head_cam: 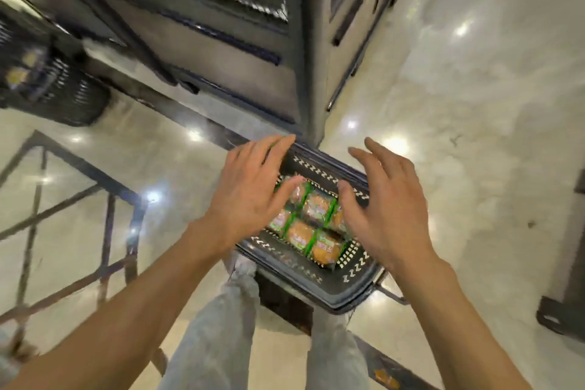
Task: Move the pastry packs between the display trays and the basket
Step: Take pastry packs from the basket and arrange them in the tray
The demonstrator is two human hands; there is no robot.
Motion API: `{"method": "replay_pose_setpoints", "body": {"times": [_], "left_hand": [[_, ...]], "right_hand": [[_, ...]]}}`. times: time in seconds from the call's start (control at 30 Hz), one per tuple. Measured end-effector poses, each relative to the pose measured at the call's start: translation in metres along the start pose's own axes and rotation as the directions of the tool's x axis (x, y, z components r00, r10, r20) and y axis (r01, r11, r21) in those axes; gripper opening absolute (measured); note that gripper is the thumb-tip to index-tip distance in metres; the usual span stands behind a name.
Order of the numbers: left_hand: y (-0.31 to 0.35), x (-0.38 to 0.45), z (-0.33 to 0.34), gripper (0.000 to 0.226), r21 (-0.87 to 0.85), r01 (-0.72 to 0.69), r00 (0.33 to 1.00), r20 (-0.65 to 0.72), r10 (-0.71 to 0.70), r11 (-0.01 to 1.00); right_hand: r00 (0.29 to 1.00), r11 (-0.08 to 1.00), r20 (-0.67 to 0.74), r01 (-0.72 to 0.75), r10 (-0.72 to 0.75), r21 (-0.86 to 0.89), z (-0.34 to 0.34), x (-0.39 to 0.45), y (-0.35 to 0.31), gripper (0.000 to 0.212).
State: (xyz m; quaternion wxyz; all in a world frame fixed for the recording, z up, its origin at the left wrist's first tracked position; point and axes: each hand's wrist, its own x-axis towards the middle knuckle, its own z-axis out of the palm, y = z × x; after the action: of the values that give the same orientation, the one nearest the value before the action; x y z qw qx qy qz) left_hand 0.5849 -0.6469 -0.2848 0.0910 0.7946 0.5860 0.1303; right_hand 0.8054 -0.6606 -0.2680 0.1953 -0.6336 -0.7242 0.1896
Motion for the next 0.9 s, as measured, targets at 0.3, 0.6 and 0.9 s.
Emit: {"method": "replay_pose_setpoints", "body": {"times": [0.3,0.6,0.9], "left_hand": [[-0.149,-0.051,-0.257,0.058,-0.044,0.05,0.925,-0.375,-0.063,0.998],[-0.314,-0.08,-0.373,0.051,-0.071,0.095,0.869,-0.481,-0.118,0.993],[-0.346,0.053,-0.393,0.051,-0.084,-0.115,0.907,-0.416,0.07,0.99]], "right_hand": [[0.947,0.949,-0.109,0.286,-0.301,-0.133,-0.063,0.061,-0.292,0.056],[0.951,0.961,-0.147,0.263,-0.272,-0.08,-0.004,0.112,-0.45,0.05],[0.947,0.994,-0.307,0.076,-0.095,-0.075,-0.019,0.203,-0.429,0.044]]}}
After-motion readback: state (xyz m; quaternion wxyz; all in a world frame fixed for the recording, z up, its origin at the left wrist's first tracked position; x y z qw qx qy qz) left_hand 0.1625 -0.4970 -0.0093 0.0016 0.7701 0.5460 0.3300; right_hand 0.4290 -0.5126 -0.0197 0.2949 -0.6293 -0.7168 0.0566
